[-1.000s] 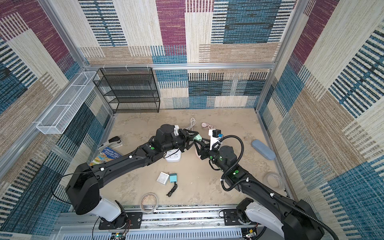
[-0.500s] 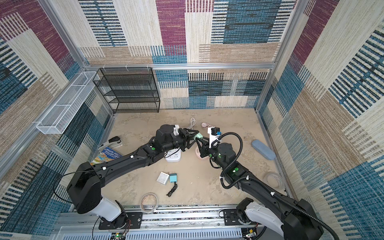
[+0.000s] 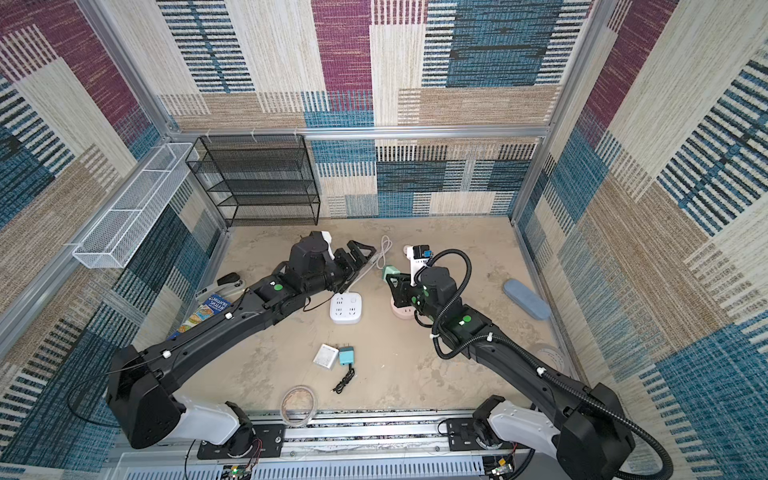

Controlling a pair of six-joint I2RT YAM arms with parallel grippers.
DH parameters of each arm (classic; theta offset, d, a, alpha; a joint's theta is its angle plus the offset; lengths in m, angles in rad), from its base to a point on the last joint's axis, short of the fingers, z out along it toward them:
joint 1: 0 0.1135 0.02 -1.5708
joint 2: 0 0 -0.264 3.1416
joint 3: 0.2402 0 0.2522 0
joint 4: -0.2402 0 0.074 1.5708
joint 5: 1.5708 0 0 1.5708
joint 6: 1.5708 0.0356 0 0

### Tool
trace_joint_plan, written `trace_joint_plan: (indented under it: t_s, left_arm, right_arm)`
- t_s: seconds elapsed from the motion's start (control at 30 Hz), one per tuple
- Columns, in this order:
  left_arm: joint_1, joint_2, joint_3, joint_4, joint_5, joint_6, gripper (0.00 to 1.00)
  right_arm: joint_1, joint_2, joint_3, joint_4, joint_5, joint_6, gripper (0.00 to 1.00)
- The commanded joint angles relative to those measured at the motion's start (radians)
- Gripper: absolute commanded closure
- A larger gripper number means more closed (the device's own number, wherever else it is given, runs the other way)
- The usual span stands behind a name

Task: Insert the plug
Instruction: 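Close the right gripper on the mint-green plug while the left gripper opens and withdraws, then carry the mint-green plug over the pink round power strip with the right gripper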

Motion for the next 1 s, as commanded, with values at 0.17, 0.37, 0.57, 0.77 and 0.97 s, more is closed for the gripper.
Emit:
trace_joint_plan:
  t_s: [0.17,0.37,0.57,0.77,0.97]
  left_arm:
    - [0.002,-0.182,-0.083,-0.214,-0.267,0.482,0.00]
    - [0.001,-0.218,-0.107,-0.410,-0.324,0.658,0.00]
    - [0.003,-0.296,-0.221,-0.401,-0.343,0.650,0.01]
    - [0.003,-0.311,-0.249,-0.409,-0.335,0.656,0.00]
    - [0.005,-0.340,-0.267,-0.407,-0.350,0.662,0.00]
  right_arm:
    - [-0.027,0.073,0.194,-0.318,-0.044,-0.022,1.00]
    - [-0.091,0.154,0.371,-0.509,-0.139,-0.096,1.00]
    - [-0.091,0.262,0.538,-0.718,-0.170,-0.106,1.00]
    - [-0.090,0.296,0.580,-0.757,-0.178,-0.095,1.00]
    - [-0.091,0.394,0.666,-0.897,-0.145,-0.111,1.00]
